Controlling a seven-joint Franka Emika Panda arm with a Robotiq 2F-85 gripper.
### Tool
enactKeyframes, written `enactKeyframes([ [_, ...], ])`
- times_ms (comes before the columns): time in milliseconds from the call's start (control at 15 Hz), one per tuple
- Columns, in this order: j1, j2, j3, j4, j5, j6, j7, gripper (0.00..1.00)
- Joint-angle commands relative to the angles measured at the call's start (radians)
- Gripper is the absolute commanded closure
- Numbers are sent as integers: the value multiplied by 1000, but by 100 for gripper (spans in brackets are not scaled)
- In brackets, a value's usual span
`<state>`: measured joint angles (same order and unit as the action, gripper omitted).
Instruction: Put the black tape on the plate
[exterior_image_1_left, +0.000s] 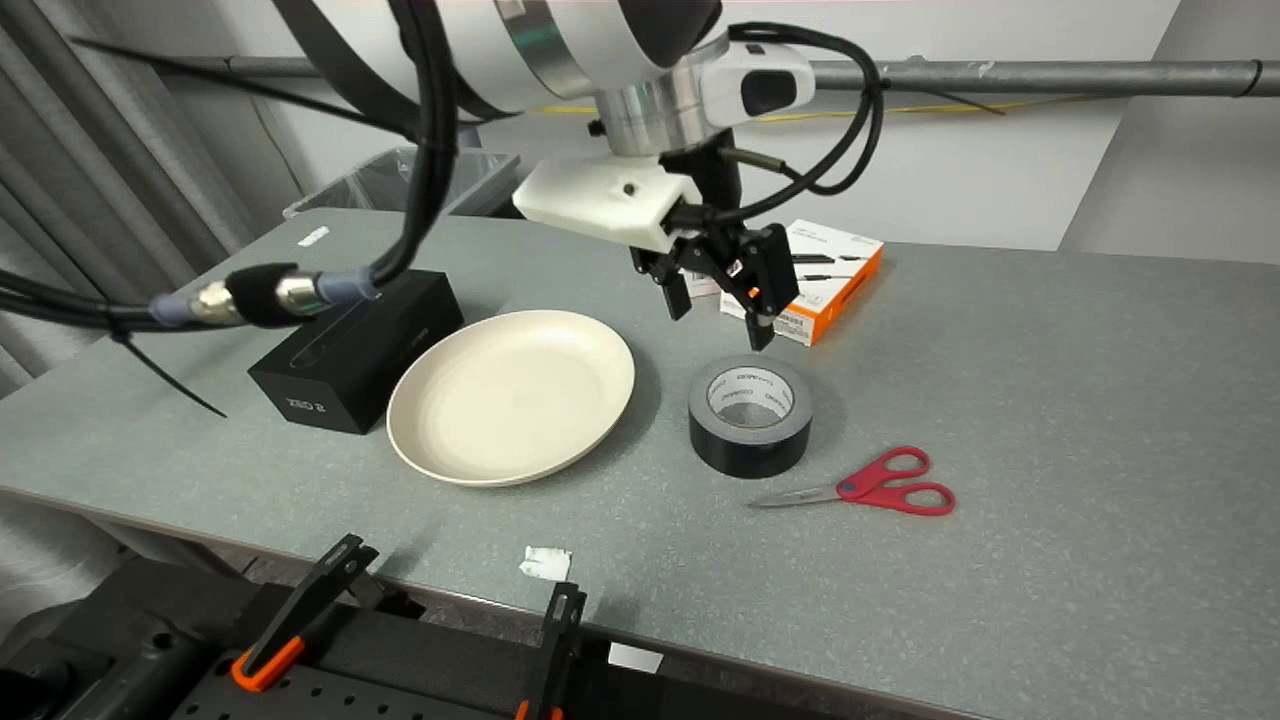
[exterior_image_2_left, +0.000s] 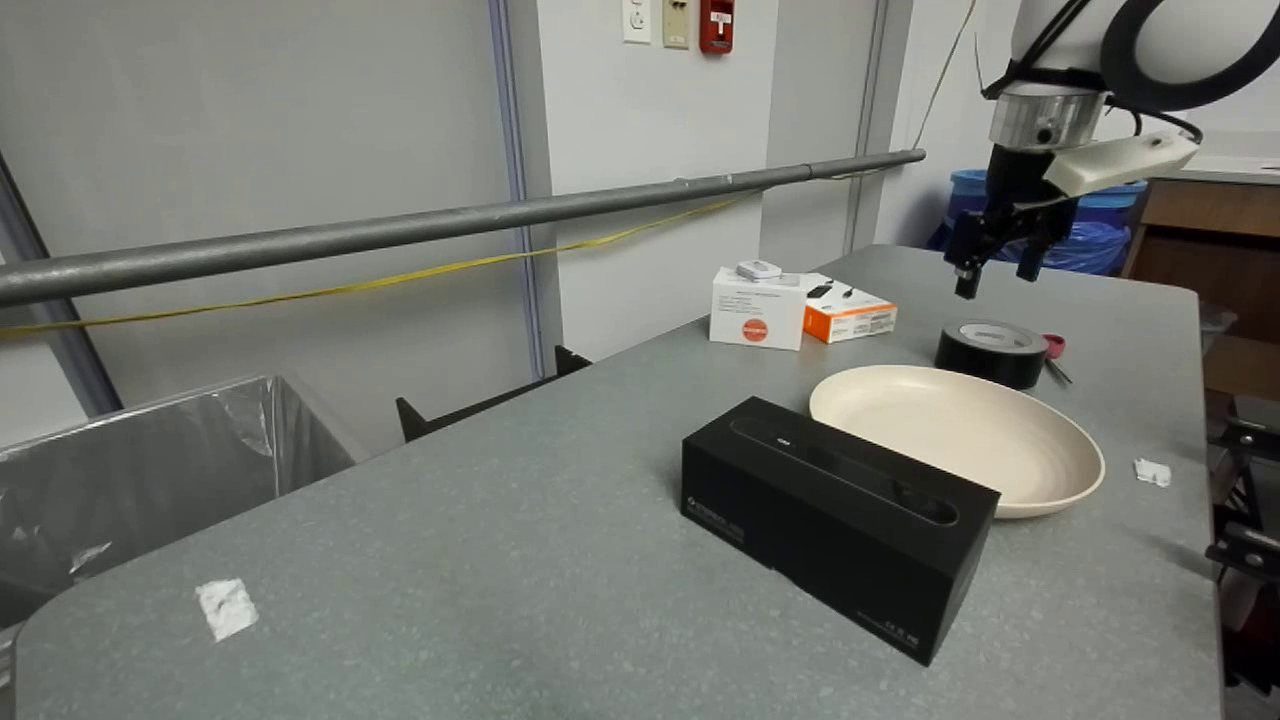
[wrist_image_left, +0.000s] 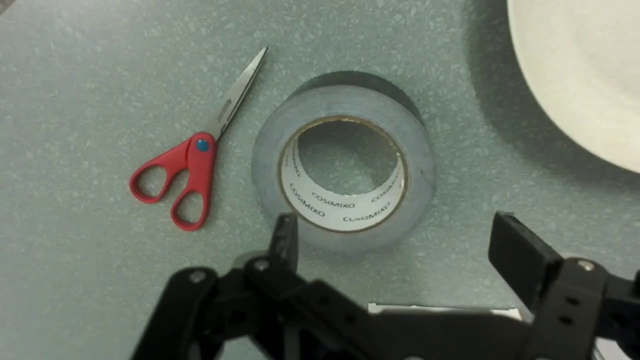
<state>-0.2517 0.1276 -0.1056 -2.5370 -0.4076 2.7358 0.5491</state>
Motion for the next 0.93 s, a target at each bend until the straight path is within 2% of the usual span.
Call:
enactKeyframes([
  [0,80,146,-74,98,48,31,46,0],
  [200,118,205,-88,130,146,29,19,0],
  [600,204,299,-153,185,206,33,35,0],
  [867,197,347,-140,224,288,9,3,0],
])
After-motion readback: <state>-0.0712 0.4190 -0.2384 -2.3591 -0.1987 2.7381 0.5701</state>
